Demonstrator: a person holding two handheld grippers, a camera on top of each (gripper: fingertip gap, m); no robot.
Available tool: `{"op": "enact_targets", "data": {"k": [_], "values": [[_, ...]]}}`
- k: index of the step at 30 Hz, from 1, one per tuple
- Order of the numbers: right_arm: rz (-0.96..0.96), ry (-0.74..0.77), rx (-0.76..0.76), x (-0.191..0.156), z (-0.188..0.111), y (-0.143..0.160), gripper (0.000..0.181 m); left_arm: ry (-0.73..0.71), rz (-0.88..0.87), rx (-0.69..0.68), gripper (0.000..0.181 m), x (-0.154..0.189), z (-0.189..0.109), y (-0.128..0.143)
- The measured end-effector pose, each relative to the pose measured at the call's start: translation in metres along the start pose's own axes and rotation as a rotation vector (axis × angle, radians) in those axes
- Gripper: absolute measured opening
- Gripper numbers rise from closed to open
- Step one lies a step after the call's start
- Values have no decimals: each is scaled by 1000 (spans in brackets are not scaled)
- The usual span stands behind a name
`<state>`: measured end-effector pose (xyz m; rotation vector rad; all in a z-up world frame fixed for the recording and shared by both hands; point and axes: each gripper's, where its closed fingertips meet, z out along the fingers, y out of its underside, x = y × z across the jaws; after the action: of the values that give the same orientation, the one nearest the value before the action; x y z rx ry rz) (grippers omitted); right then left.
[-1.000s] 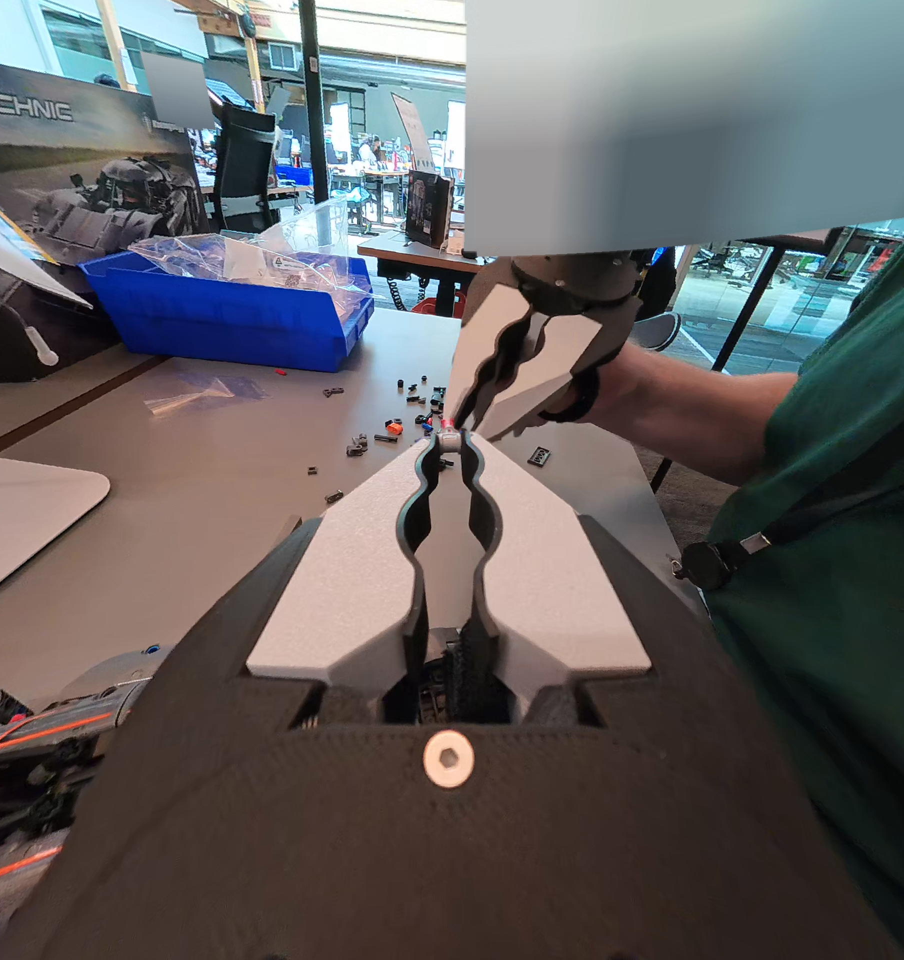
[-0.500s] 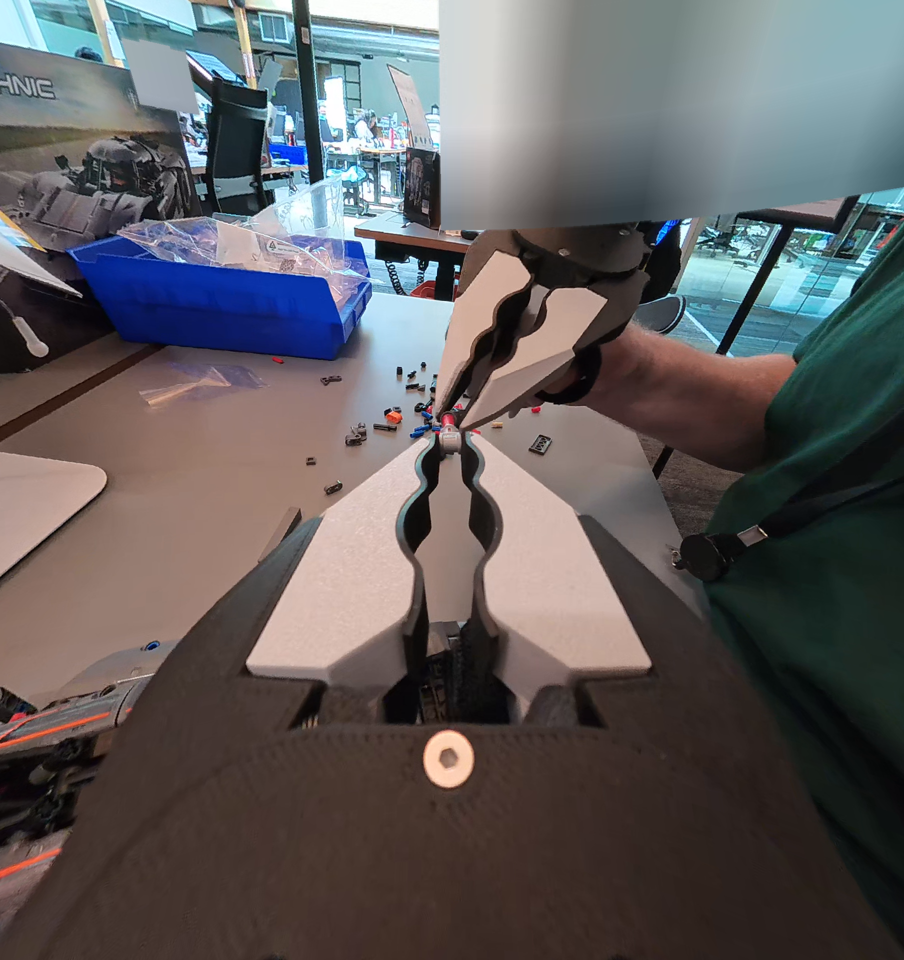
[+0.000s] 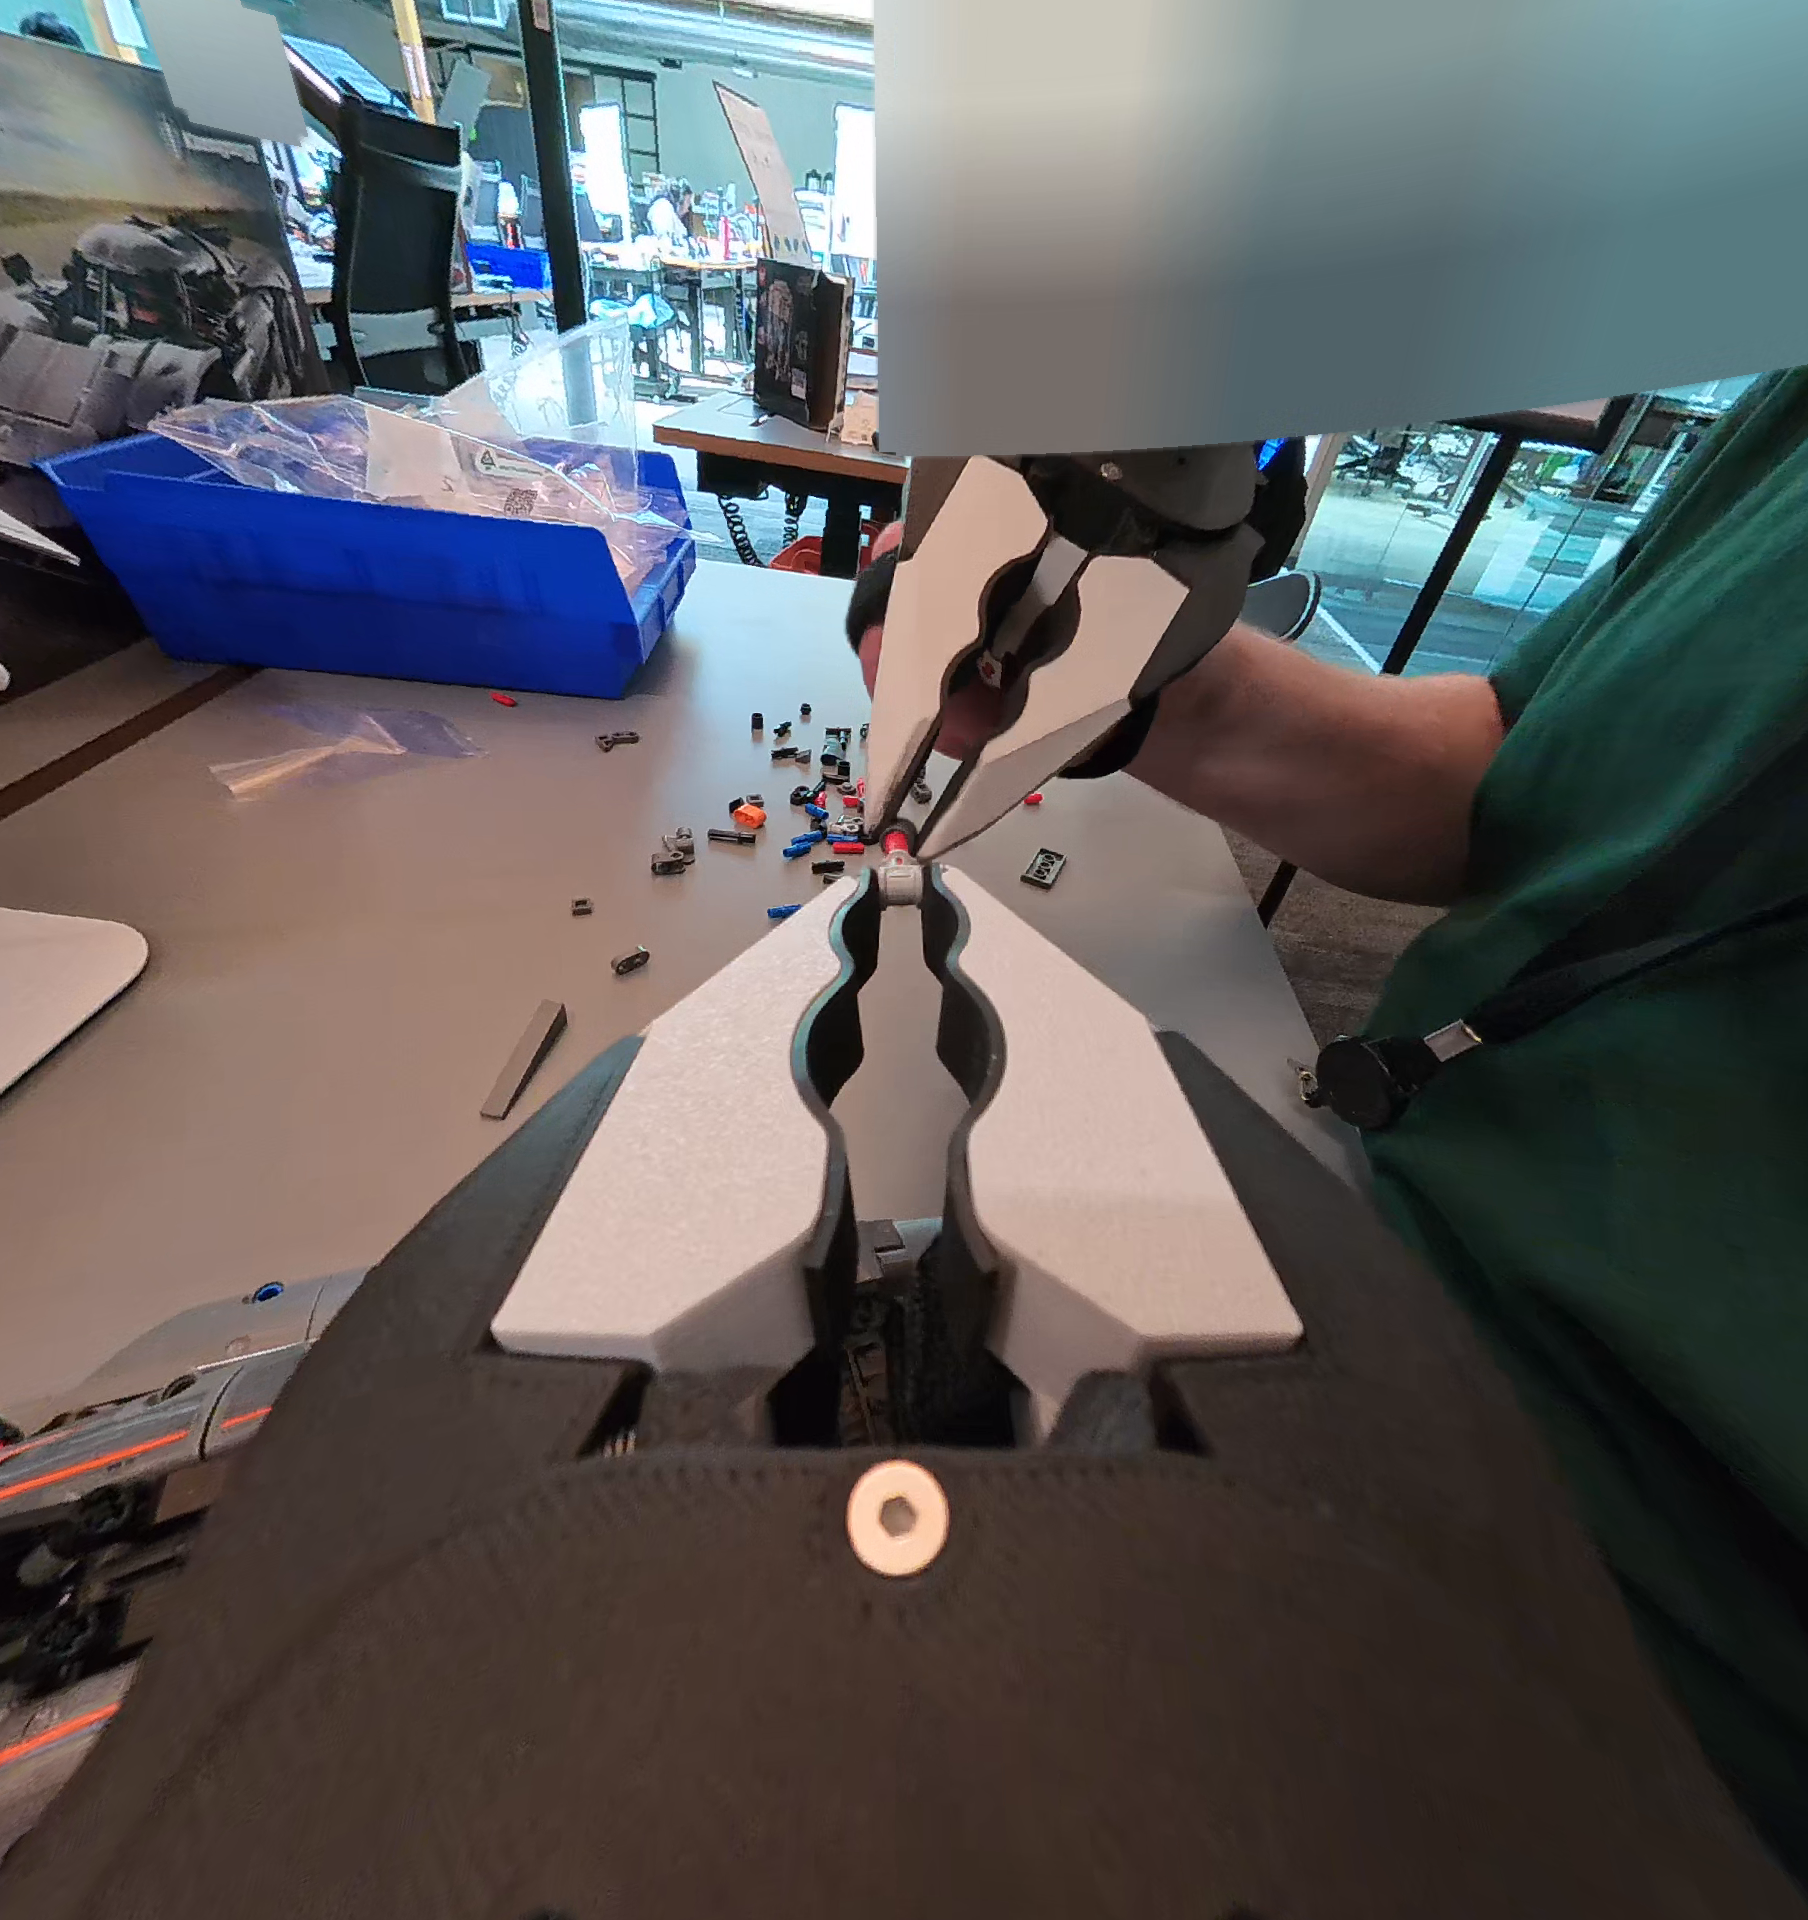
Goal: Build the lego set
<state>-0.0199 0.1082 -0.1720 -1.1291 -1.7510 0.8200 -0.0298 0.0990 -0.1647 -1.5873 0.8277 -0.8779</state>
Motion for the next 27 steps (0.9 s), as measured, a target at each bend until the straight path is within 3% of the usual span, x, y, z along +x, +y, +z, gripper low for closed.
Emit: {"op": "enact_targets", "data": {"k": [1, 19, 27], "values": [[-6, -11, 4, -1, 0, -1, 5, 9, -2, 0, 5, 1, 0, 0], [-16, -80, 60, -7, 1, -14, 3, 58, -35, 46, 6, 7, -4, -7], [101, -170, 133, -20, -7, -33, 3, 61, 77, 40, 6, 29, -11, -19]]}}
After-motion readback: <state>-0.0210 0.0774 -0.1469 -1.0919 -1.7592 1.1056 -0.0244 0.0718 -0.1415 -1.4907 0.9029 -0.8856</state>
